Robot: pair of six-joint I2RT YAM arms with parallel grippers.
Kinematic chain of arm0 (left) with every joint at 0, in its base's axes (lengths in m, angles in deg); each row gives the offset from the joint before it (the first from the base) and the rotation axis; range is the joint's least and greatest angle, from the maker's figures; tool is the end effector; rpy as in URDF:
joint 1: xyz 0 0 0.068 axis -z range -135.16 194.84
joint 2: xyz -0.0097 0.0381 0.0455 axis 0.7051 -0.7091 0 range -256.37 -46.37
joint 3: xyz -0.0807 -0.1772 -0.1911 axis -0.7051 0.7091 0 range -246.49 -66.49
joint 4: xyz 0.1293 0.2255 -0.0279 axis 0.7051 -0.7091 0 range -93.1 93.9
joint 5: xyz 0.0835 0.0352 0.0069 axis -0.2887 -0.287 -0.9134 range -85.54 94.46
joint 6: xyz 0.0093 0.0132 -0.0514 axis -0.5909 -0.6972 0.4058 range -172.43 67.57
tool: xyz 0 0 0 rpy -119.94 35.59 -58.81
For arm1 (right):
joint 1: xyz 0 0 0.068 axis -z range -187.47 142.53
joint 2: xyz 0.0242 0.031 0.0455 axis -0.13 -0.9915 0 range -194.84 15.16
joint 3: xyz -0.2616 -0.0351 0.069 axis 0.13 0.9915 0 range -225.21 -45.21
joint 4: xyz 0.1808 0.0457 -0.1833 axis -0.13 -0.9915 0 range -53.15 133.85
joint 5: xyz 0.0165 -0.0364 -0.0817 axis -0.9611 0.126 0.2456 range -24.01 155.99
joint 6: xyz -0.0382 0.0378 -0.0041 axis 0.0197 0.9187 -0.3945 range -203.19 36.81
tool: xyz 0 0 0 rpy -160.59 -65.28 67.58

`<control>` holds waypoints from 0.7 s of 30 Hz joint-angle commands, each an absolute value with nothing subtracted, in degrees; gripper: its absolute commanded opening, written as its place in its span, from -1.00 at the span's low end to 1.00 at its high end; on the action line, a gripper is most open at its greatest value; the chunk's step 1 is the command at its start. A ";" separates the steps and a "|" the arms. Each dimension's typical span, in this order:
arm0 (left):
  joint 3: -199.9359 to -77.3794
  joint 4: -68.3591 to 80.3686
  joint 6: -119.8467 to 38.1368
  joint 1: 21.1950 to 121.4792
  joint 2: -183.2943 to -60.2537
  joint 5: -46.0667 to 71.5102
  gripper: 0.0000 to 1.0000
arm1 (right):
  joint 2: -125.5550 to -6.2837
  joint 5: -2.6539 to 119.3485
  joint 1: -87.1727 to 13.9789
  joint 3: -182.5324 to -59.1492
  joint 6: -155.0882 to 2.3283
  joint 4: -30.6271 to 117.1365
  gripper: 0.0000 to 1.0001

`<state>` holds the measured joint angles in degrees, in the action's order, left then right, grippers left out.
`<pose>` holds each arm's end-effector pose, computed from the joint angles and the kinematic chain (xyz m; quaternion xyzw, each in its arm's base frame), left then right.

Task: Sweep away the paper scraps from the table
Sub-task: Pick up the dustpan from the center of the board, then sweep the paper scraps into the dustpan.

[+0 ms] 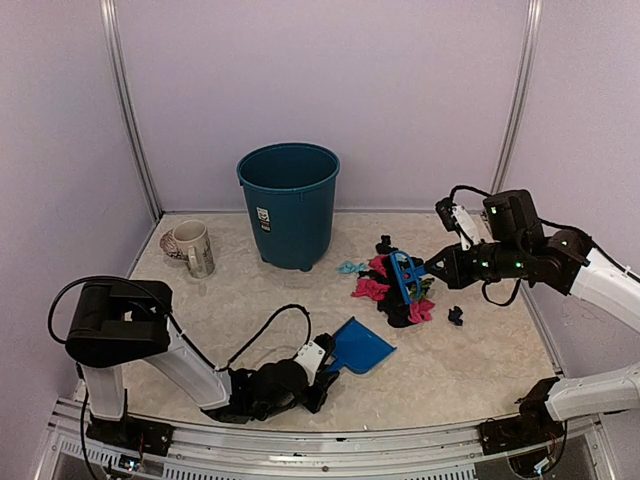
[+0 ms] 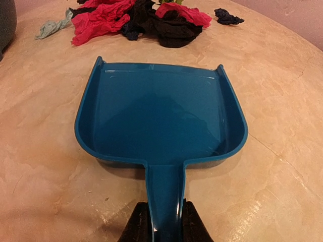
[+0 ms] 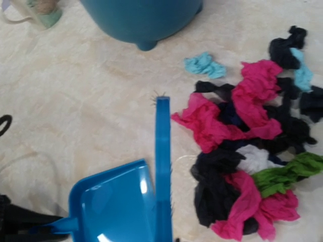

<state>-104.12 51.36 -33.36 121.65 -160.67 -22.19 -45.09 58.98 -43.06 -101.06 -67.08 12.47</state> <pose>0.0921 -0.3233 0.0780 0.3031 0.7913 -0.2324 0.4774 0.1818 0.1353 0.3198 -0.1777 0.8710 0.2472 0.3856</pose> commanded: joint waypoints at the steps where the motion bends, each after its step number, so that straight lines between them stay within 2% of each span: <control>1: -105.24 48.07 -33.78 121.24 -159.48 -22.77 -0.85 | -45.77 63.88 -42.63 -101.86 -67.54 12.60 -1.00; 5: -105.96 43.09 -34.21 120.92 -156.63 -21.46 -1.00 | -48.46 67.77 -42.25 -105.15 -69.99 11.36 -1.00; 12: -109.13 27.30 -32.07 118.95 -149.45 -20.00 -1.00 | -55.78 78.26 -40.20 -112.82 -76.72 10.95 -1.00; 17: -111.86 16.94 -32.96 117.43 -145.39 -19.01 -1.00 | -63.73 85.68 -37.72 -117.86 -85.71 16.47 -1.00; 21: -113.57 11.15 -33.43 115.91 -142.88 -17.44 -1.00 | -70.88 87.76 -37.01 -119.68 -99.28 26.29 -1.00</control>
<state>-111.44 20.65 -32.97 117.17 -145.83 -19.42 -65.63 82.79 -37.91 -117.78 -84.71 16.15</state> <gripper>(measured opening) 0.145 0.040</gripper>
